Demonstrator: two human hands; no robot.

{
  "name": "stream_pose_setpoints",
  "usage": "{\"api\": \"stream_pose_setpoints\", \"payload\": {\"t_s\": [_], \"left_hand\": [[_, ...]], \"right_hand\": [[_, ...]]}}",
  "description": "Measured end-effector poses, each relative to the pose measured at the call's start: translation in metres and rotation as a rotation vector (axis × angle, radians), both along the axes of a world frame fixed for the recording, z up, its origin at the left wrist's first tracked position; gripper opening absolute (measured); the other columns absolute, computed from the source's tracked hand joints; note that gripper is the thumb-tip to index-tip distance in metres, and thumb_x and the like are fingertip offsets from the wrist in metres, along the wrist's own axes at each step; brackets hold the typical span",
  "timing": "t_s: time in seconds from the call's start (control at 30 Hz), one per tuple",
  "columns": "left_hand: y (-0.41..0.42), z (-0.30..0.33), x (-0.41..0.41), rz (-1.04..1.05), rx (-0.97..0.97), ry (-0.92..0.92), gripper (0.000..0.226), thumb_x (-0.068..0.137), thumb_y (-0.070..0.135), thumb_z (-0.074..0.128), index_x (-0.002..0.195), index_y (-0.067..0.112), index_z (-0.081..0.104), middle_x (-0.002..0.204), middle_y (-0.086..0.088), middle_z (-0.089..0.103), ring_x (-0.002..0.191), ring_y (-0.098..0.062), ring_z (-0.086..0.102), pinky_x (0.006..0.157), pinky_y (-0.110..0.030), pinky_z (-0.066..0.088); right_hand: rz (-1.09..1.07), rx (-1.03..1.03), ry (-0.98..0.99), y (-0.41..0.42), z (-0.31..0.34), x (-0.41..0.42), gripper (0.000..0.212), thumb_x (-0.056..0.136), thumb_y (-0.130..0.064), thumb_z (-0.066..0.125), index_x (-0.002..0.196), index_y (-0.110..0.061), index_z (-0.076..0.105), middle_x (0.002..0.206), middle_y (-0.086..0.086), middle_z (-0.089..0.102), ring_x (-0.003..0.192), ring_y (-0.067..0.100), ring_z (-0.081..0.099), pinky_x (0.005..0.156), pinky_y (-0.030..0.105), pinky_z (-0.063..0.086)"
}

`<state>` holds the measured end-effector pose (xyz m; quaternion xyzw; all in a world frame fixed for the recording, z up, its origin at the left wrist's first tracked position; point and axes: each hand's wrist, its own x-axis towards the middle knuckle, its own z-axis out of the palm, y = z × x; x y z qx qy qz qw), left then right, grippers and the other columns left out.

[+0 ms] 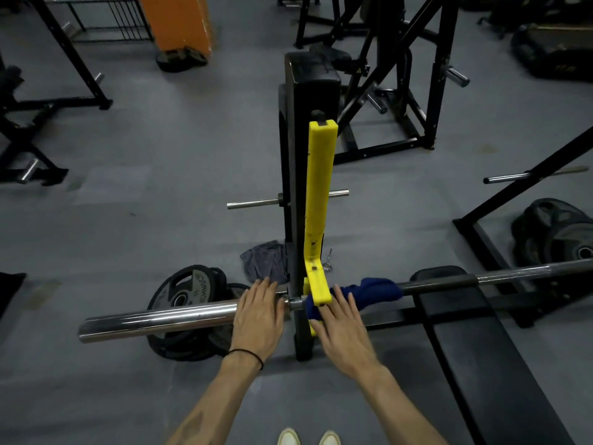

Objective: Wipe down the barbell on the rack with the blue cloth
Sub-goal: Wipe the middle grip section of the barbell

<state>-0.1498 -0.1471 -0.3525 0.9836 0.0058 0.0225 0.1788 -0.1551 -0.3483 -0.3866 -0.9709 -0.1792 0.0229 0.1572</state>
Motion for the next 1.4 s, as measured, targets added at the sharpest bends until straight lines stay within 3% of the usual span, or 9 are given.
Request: {"api": "stream_pose_setpoints", "payload": {"t_s": [0.27,0.47,0.53,0.7,0.87,1.03,1.13,1.23,1.4], "left_hand": [[-0.017,-0.024,0.018,-0.075,0.032,0.043,0.063,0.101,0.048,0.023,0.140,0.010,0.055,0.142,-0.008,0.056,0.135,-0.025,0.049,0.117,-0.039,0.029],[-0.019,-0.030,0.044,-0.022,0.057,0.045,0.054,0.102,0.045,0.020,0.102,0.018,0.066,0.095,-0.003,0.066,0.089,-0.026,0.063,0.078,-0.040,0.049],[-0.018,-0.030,0.055,0.017,0.041,0.049,0.049,0.100,0.045,0.023,0.087,0.019,0.064,0.084,-0.005,0.064,0.079,-0.029,0.062,0.067,-0.040,0.048],[-0.015,-0.033,0.066,0.003,0.016,-0.004,0.033,0.098,0.038,0.029,0.077,0.023,0.050,0.081,-0.004,0.059,0.077,-0.028,0.058,0.066,-0.038,0.043],[-0.018,-0.034,0.064,0.040,-0.001,-0.066,0.030,0.095,0.033,0.035,0.072,0.021,0.050,0.074,-0.005,0.059,0.069,-0.028,0.057,0.061,-0.038,0.045],[-0.016,-0.037,0.063,0.043,0.031,-0.015,0.036,0.095,0.035,0.032,0.078,0.017,0.059,0.081,-0.005,0.062,0.074,-0.029,0.060,0.063,-0.039,0.046],[-0.017,-0.036,0.062,0.061,0.021,-0.039,0.036,0.094,0.033,0.032,0.075,0.017,0.057,0.076,-0.004,0.061,0.070,-0.027,0.058,0.061,-0.037,0.042],[-0.018,-0.038,0.062,0.098,0.011,-0.028,0.036,0.093,0.033,0.031,0.071,0.017,0.056,0.075,-0.004,0.060,0.068,-0.027,0.057,0.061,-0.038,0.042],[-0.017,-0.042,0.063,0.112,0.029,-0.024,0.036,0.093,0.033,0.031,0.070,0.017,0.053,0.076,-0.004,0.060,0.069,-0.028,0.057,0.060,-0.038,0.041]], "right_hand": [[0.039,-0.111,-0.090,-0.008,-0.019,0.005,0.065,0.107,-0.053,0.031,0.159,-0.014,0.036,0.166,0.009,0.029,0.156,0.026,0.020,0.125,0.046,0.014],[-0.361,0.057,-0.036,-0.034,-0.026,0.014,0.077,0.105,-0.064,0.013,0.162,-0.011,0.018,0.170,0.005,0.014,0.159,0.021,0.005,0.128,0.041,0.002],[-0.311,0.139,-0.015,0.000,-0.023,0.006,0.078,0.105,-0.065,0.018,0.162,-0.012,0.018,0.171,0.007,0.011,0.159,0.021,-0.002,0.128,0.041,-0.001],[0.048,-0.079,-0.107,-0.026,-0.028,0.001,0.068,0.108,-0.054,0.029,0.164,-0.017,0.019,0.172,0.003,0.011,0.159,0.018,0.003,0.127,0.043,0.010],[-0.345,0.168,-0.050,-0.018,-0.027,-0.002,0.072,0.106,-0.056,0.028,0.163,-0.012,0.019,0.172,0.003,0.009,0.159,0.023,0.003,0.128,0.045,0.004],[0.044,-0.014,-0.096,-0.008,-0.030,-0.001,0.069,0.106,-0.054,0.036,0.162,-0.015,0.025,0.171,0.003,0.015,0.159,0.019,0.004,0.127,0.044,0.008],[-0.143,0.017,-0.136,-0.056,-0.036,0.000,0.065,0.107,-0.046,0.035,0.163,-0.015,0.024,0.172,0.001,0.011,0.159,0.021,0.010,0.126,0.049,0.010],[-0.318,0.167,-0.070,-0.030,-0.032,-0.006,0.071,0.107,-0.054,0.029,0.164,-0.012,0.018,0.173,0.003,0.005,0.159,0.028,0.002,0.128,0.042,-0.002],[0.153,-0.031,-0.092,-0.025,-0.030,0.006,0.068,0.107,-0.057,0.030,0.164,-0.019,0.022,0.173,0.001,0.004,0.159,0.023,0.004,0.125,0.048,0.013]]}}
